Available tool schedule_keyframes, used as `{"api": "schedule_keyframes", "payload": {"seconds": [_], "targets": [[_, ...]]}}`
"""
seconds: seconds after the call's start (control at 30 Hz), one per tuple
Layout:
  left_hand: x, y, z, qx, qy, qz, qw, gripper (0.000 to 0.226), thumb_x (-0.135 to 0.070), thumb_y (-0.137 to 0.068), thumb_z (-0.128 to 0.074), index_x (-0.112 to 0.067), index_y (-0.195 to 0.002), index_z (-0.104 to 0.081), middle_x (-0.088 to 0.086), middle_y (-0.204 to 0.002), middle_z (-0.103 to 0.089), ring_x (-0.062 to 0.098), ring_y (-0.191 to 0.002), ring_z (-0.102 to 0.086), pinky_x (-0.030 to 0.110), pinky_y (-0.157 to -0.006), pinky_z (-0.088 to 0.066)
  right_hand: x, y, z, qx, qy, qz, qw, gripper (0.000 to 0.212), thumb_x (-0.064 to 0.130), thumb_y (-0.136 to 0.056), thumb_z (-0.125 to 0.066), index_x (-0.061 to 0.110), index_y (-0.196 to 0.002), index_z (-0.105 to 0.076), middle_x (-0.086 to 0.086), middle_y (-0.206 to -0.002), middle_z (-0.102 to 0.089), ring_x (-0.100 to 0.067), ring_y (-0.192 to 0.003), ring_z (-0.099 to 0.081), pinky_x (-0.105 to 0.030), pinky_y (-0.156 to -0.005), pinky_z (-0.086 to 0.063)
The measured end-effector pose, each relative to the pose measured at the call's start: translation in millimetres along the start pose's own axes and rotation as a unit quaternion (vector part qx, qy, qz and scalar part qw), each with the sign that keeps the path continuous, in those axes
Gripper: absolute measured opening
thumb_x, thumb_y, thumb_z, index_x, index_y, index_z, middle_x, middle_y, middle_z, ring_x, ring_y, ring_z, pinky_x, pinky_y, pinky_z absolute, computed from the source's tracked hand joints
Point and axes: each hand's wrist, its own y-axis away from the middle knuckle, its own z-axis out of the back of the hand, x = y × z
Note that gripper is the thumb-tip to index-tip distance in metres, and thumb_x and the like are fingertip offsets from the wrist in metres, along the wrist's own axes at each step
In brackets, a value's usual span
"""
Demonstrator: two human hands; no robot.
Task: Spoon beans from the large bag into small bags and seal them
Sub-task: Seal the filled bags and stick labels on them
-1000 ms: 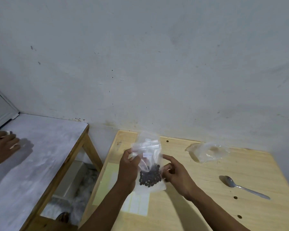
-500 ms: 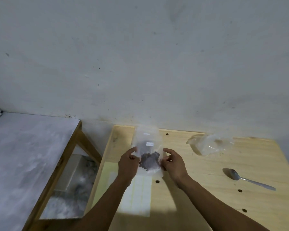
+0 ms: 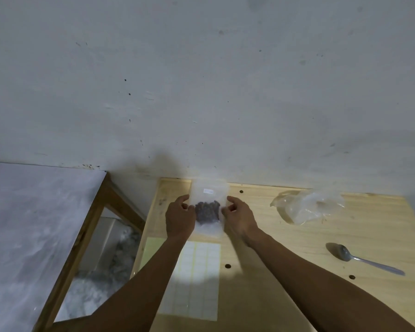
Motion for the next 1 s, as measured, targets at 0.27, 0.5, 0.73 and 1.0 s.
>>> {"api": "schedule_keyframes", "payload": {"seconds": [0.27,0.5,0.73,1.0], "targets": [[23,26,8,-0.014,-0.04,-0.05,0.998,0.043,-0.027,-0.095,-0.056,-0.023,-0.138,-0.051,0.006,-0.137,-0.053,0.027,-0.126,-0.048,0.047,-0.107,-0.04,-13,-38,38,0.041,0.365,0.105,0.924,0.057,0.016,-0.091,-0.05,0.008,-0.146,-0.035,-0.011,-0.158,-0.023,-0.036,-0.141,-0.025,-0.045,-0.107,-0.039],[59,60,15,0.009,-0.155,-0.1,0.983,0.046,-0.025,-0.096,-0.055,-0.024,-0.14,-0.047,0.003,-0.144,-0.049,0.027,-0.134,-0.042,0.045,-0.105,-0.036,-30,-17,31,-0.008,0.355,0.19,0.916,0.024,0.006,-0.096,-0.042,0.001,-0.109,-0.062,-0.016,-0.119,-0.054,-0.033,-0.11,-0.047,-0.042,-0.096,-0.043],[73,65,12,0.045,-0.217,-0.089,0.971,0.059,-0.028,-0.096,-0.054,-0.017,-0.15,-0.033,0.007,-0.154,-0.037,0.027,-0.147,-0.025,0.048,-0.116,-0.025,-68,30,17,0.072,0.251,0.316,0.912,0.014,-0.001,-0.084,-0.057,0.006,-0.09,-0.068,-0.001,-0.087,-0.058,-0.019,-0.08,-0.053,-0.03,-0.08,-0.045],[73,58,18,0.071,-0.276,-0.102,0.953,0.063,-0.032,-0.092,-0.06,-0.013,-0.148,-0.035,0.007,-0.153,-0.037,0.026,-0.145,-0.029,0.043,-0.113,-0.034,-92,70,-1,0.107,0.333,0.41,0.842,0.022,0.015,-0.089,-0.047,0.013,-0.087,-0.069,-0.001,-0.087,-0.061,-0.015,-0.081,-0.056,-0.016,-0.079,-0.039]]}}
